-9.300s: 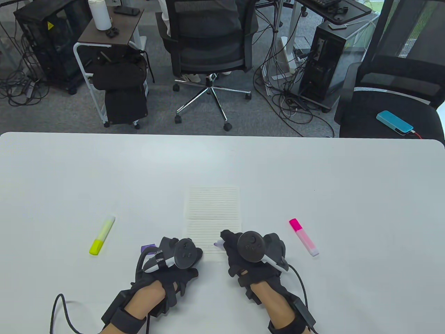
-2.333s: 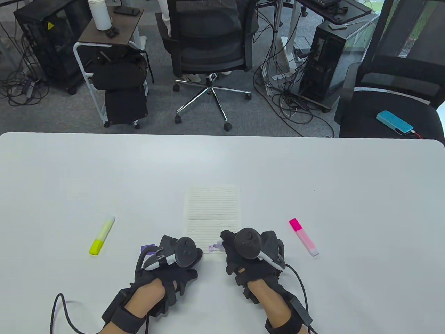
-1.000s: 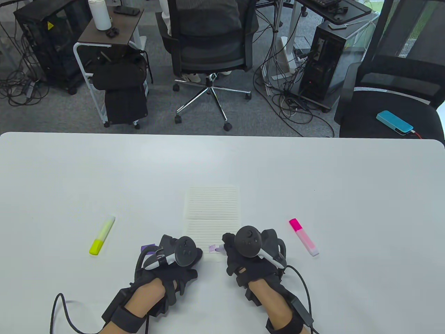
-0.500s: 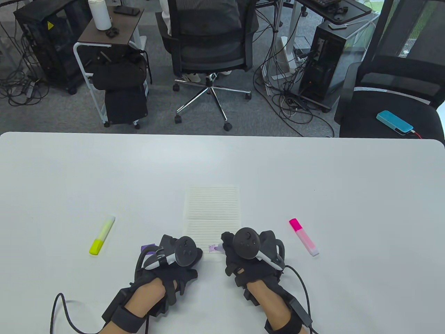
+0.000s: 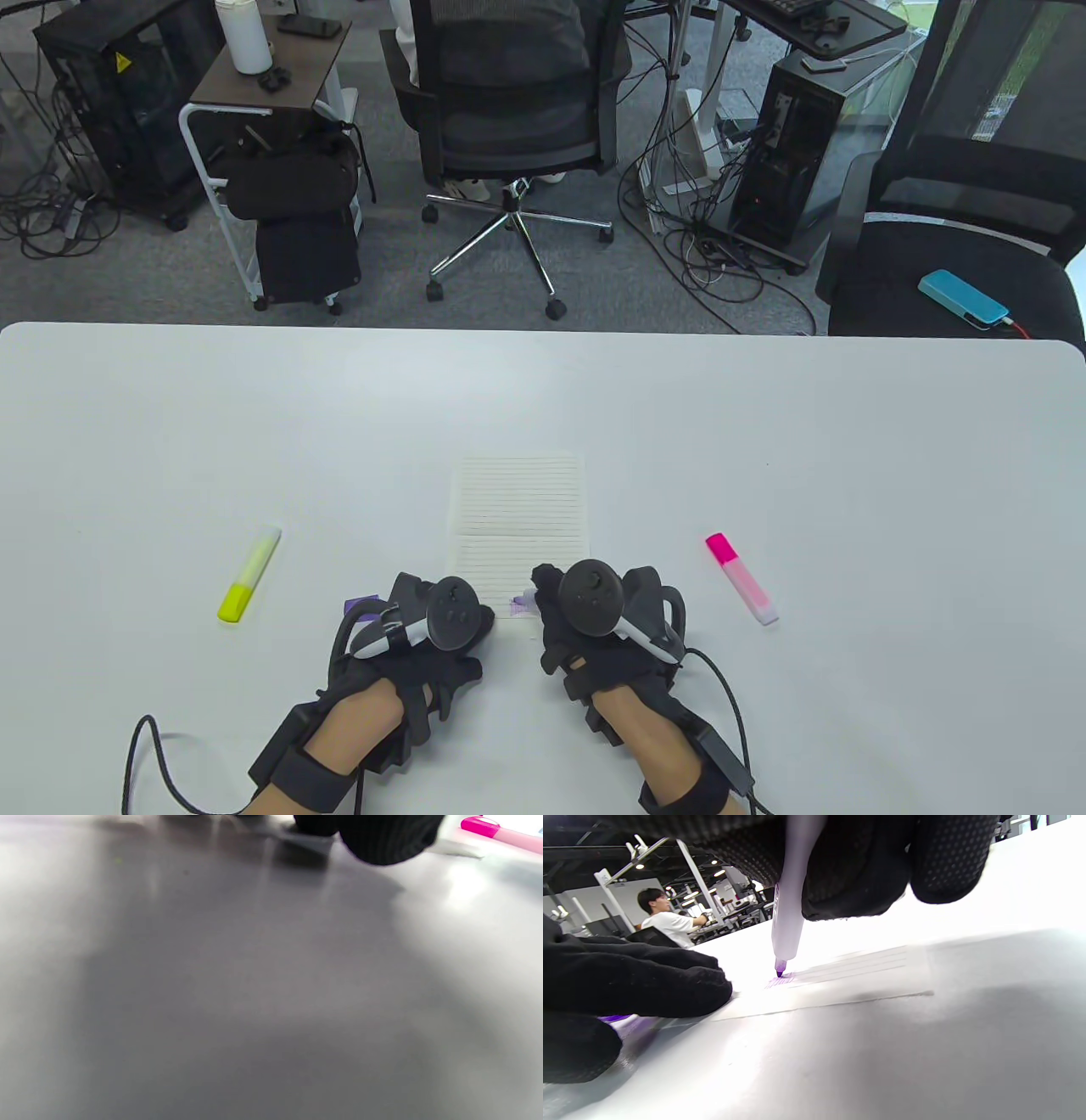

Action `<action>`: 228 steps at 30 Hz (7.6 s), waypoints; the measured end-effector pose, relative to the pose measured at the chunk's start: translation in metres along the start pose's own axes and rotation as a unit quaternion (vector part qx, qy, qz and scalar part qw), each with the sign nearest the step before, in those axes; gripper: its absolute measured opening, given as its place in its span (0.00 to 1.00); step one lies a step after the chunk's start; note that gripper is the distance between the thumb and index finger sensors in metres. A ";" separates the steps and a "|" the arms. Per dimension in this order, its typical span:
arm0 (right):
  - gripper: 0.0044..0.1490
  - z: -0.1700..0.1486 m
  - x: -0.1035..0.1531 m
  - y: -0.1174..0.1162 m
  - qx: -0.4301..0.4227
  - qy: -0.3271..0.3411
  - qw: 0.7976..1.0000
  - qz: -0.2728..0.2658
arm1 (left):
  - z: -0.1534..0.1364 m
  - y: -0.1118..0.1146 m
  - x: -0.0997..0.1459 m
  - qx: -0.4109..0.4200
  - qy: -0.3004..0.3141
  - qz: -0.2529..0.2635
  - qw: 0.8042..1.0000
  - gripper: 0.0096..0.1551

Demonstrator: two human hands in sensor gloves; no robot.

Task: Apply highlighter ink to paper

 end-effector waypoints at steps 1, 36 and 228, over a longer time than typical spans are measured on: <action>0.24 0.000 0.000 0.000 0.002 0.000 1.000 0.000 | 0.000 0.000 0.000 0.000 0.000 0.000 1.000 0.40; 0.24 0.003 -0.002 -0.004 -0.018 0.015 1.000 0.013 | 0.000 0.000 0.000 0.000 0.000 0.000 1.000 0.40; 0.24 0.004 0.001 -0.001 0.019 -0.014 0.999 0.040 | 0.000 0.000 0.000 0.000 -0.002 -0.005 1.000 0.40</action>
Point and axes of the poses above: the tracker on the back of each hand, its own z axis roughly to the thumb side, its own x axis roughly from the fingertips to the wrist, y = z × x, the point moved 3 cm from there along -x, roughly from the wrist to the fingertips, and after that the axes turned 11 degrees about x, right-handed, at the moved point
